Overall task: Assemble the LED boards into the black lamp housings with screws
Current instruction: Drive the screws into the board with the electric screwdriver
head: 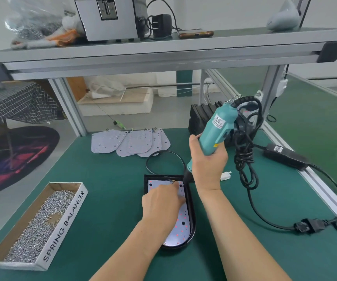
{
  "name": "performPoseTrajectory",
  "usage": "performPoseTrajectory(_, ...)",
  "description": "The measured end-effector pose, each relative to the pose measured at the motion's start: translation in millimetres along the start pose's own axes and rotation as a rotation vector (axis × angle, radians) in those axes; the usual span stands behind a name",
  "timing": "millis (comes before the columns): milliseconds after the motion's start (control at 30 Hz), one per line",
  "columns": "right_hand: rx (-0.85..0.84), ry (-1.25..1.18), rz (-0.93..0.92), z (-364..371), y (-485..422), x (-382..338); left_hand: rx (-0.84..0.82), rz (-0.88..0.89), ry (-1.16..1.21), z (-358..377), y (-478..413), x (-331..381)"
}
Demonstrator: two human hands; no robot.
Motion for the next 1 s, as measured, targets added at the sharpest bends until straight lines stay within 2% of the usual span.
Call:
performPoseTrajectory(467,0.030,0.042,-0.006,-5,-4,7,0.021,0.052,-0.005,9,-1,-4)
performPoseTrajectory(1000,0.022,0.023,0.018,-2,-1,13,-0.049,0.088,0.046,8,-15,-2)
Point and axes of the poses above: each hand's wrist, its own y-axis away from the middle knuckle, its own z-axis out of the palm, x = y × z, the point moved 8 cm from there along -y, towards the middle knuckle, and after that the axes turned 8 degrees about x, right-handed, at the moved point
